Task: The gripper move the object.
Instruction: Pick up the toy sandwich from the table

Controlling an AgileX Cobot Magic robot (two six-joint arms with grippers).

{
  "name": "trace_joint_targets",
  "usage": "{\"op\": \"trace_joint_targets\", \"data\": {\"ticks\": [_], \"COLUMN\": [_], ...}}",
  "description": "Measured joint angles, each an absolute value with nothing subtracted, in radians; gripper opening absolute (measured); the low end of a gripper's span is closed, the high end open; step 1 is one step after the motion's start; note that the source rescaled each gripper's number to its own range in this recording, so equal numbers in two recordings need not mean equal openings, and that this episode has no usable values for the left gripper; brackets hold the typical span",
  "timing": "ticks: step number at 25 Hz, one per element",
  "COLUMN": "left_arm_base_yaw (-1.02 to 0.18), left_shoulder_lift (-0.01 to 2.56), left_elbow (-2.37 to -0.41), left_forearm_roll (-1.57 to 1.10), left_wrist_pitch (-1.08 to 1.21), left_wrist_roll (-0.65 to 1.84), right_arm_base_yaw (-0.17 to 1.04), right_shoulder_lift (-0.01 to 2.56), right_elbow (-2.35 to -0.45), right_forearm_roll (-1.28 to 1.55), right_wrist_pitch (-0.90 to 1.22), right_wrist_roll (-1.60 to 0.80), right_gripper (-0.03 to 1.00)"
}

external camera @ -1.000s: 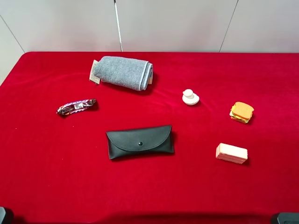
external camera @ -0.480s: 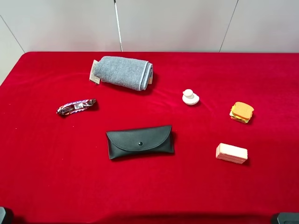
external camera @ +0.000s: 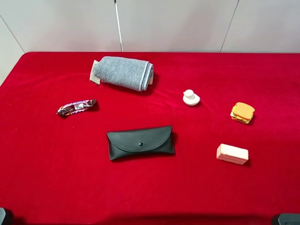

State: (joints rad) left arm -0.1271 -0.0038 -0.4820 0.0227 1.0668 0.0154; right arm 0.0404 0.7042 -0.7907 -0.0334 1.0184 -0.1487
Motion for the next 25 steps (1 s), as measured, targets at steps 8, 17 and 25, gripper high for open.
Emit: {"op": "trace_joint_targets", "data": {"ticks": [8, 17, 25], "left_arm_base_yaw": [-0.127, -0.127, -0.127], "left_shoulder_lift": [-0.004, -0.004, -0.004], "left_elbow": [-0.482, -0.482, -0.482], "left_forearm_roll": [0.023, 0.023, 0.023], "left_wrist_pitch": [1.067, 1.067, 1.067], "left_wrist_roll": [0.015, 0.015, 0.015], "right_arm_base_yaw": [0.04, 0.04, 0.04], "right_shoulder_lift": [0.917, 1.15, 1.31], "right_elbow": [-0.869, -0.957, -1.006], "right_forearm_roll": [0.058, 0.08, 0.082], "right_wrist_pitch": [1.019, 1.021, 1.017], "right_wrist_roll": [-0.299, -0.39, -0.453], "right_gripper": [1.0, 1.0, 1.0]}}
